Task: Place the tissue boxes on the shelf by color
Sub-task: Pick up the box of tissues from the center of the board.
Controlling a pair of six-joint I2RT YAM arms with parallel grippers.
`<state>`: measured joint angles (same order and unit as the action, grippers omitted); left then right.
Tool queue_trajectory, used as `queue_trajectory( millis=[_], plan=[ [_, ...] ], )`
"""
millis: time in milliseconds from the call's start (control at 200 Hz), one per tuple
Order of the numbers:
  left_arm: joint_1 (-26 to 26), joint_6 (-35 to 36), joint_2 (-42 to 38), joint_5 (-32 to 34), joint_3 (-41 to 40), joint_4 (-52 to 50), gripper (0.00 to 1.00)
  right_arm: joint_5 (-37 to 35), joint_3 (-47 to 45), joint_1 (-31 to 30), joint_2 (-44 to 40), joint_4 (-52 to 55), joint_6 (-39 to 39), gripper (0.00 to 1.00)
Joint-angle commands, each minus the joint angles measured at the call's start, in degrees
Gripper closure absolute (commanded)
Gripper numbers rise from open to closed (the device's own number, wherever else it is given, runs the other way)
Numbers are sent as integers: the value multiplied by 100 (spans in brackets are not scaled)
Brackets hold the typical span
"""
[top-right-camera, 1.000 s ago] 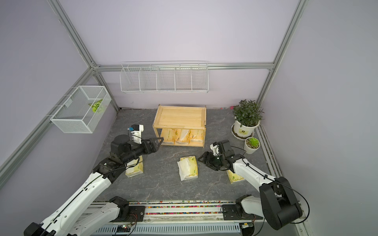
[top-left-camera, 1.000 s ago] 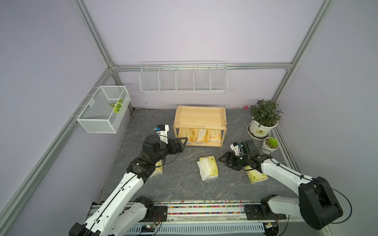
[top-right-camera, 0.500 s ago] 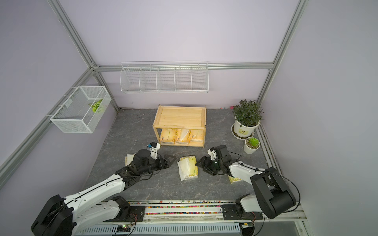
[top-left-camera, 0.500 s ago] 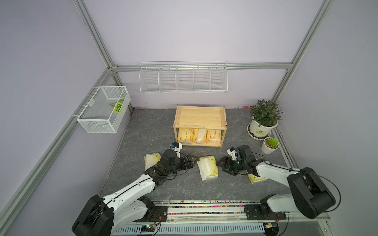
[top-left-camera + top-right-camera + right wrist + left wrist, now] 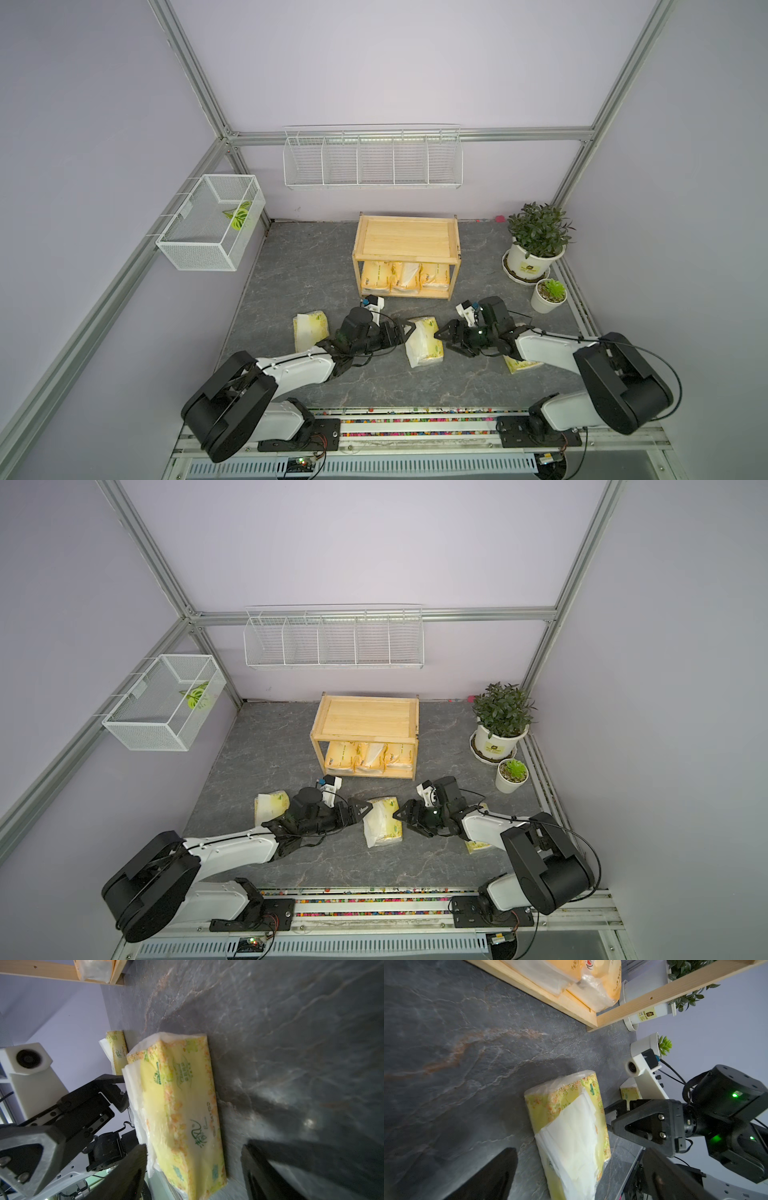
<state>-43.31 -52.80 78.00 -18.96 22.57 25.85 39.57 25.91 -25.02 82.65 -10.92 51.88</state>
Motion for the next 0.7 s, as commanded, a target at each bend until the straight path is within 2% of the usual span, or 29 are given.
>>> queue_trajectory(
  millis=[0, 190, 380, 695],
  plan=[
    [-100, -158, 303, -155, 10, 607, 0, 71, -159, -96, 168, -150, 98, 24],
    [-193, -211, 687, -195, 64, 880, 0, 279, -227, -168, 459, -726, 345, 24],
    [-350, -314, 901, -153, -6, 1110, 0, 662, -338, -203, 916, -1738, 794, 26],
    [-389, -313, 1069, -167, 37, 1186, 0, 1098, -673, -205, 2107, -4358, 2008, 31]
  ],
)
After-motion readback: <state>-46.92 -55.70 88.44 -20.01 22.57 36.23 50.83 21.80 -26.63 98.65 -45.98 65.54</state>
